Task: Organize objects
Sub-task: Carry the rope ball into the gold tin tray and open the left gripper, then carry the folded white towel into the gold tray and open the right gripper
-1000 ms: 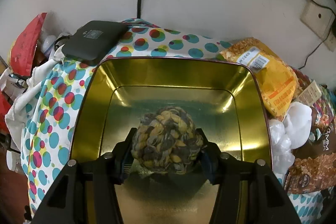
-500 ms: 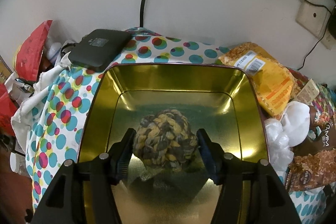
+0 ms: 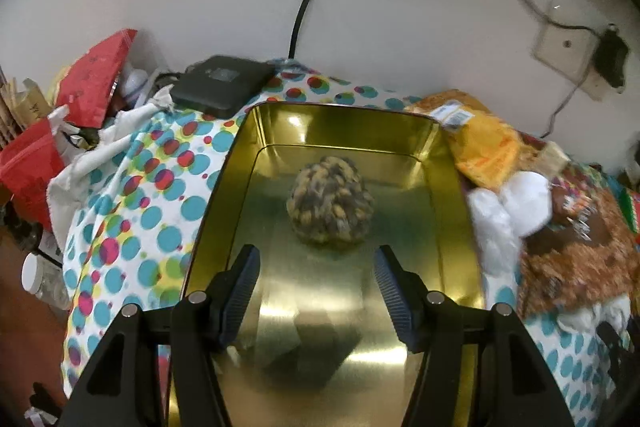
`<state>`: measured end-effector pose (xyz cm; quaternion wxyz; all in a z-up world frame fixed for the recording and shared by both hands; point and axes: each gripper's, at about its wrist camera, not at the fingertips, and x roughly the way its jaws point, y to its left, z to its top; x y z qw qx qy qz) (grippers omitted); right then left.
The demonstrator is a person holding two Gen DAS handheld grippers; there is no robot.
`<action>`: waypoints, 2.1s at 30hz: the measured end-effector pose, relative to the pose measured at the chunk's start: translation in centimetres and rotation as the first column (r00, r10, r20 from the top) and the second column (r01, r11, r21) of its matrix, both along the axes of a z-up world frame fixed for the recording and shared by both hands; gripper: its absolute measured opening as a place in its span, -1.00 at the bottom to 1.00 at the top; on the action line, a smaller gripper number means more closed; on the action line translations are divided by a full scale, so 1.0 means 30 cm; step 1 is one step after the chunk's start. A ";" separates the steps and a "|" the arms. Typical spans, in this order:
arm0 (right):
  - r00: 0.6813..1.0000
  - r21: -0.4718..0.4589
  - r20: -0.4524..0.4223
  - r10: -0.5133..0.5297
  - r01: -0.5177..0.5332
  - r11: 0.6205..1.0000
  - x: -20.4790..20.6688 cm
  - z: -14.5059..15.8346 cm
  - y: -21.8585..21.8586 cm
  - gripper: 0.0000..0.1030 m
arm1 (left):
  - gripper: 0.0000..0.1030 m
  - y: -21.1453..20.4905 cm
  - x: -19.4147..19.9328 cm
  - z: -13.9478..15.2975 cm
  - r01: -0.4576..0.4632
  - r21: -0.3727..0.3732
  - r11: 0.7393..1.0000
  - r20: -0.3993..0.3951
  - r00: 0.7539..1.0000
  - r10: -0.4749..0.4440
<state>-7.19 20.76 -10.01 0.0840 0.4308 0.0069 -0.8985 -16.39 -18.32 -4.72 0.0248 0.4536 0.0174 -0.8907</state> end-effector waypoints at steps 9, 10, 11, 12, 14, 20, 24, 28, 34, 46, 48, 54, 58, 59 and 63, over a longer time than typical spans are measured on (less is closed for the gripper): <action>1.000 0.013 -0.001 0.001 -0.001 1.000 -0.003 -0.003 -0.004 -0.10 | 0.19 0.045 0.322 0.113 -0.037 -0.031 0.999 -0.116 0.993 0.033; 1.000 0.013 -0.001 0.002 -0.002 1.000 -0.002 -0.003 -0.004 -0.10 | 0.19 0.046 0.367 0.126 -0.055 -0.048 0.997 -0.121 0.991 0.048; 1.000 0.017 -0.002 0.001 -0.001 1.000 -0.002 -0.002 -0.006 -0.10 | 0.19 0.046 0.404 0.136 -0.065 -0.050 0.997 -0.129 0.990 0.059; 1.000 0.023 -0.003 0.001 -0.001 1.000 -0.002 -0.002 -0.008 -0.10 | 0.19 0.045 0.453 0.146 -0.069 -0.042 0.997 -0.145 0.987 0.062; 1.000 0.036 -0.006 0.002 -0.002 0.999 0.000 -0.003 -0.011 -0.10 | 0.20 0.039 0.550 0.155 -0.075 -0.033 0.997 -0.166 0.984 0.068; 1.000 0.062 -0.010 0.003 -0.003 0.998 0.002 -0.002 -0.027 -0.10 | 0.31 0.039 0.770 0.130 -0.069 0.010 0.998 -0.149 0.986 0.070; 1.000 0.072 -0.013 0.003 -0.002 0.997 0.006 0.000 -0.034 -0.10 | 0.31 0.074 0.874 0.098 -0.036 0.006 0.999 -0.139 0.990 0.037; 1.000 0.098 -0.023 0.004 -0.002 0.995 0.015 0.005 -0.049 -0.13 | 0.31 0.116 0.946 0.076 0.028 -0.006 1.000 -0.131 0.991 -0.028; 0.999 0.041 -0.029 -0.017 0.019 0.999 0.050 0.100 -0.068 -0.17 | 0.32 0.149 1.035 0.035 0.079 0.086 0.993 -0.126 0.990 -0.068; 0.958 -0.009 -0.074 0.276 -0.277 0.961 0.049 0.391 -0.548 -0.17 | 0.35 0.188 1.108 -0.020 0.149 0.072 0.986 -0.093 0.985 -0.142; 0.944 -0.006 -0.048 0.326 -0.326 0.945 -0.001 0.384 -0.662 -0.17 | 0.35 0.153 1.106 -0.036 0.121 0.095 0.988 -0.074 0.991 -0.114; 0.915 -0.037 0.118 0.386 -0.385 0.922 -0.180 0.290 -0.962 -0.17 | 0.35 0.027 1.111 -0.069 0.009 0.164 0.986 -0.042 0.999 -0.002; 0.892 -0.026 0.223 0.394 -0.399 0.917 -0.281 0.214 -1.111 -0.17 | 0.35 -0.022 1.114 -0.076 -0.020 0.196 0.980 -0.050 0.998 0.030; 0.887 -0.013 0.240 0.394 -0.402 0.915 -0.301 0.194 -1.148 -0.17 | 0.35 -0.028 1.109 -0.078 -0.028 0.197 0.980 -0.045 0.998 0.037; 0.881 0.020 0.290 0.375 -0.397 0.918 -0.358 0.123 -1.224 -0.17 | 0.35 -0.049 1.109 -0.071 -0.057 0.181 0.982 -0.046 0.997 0.067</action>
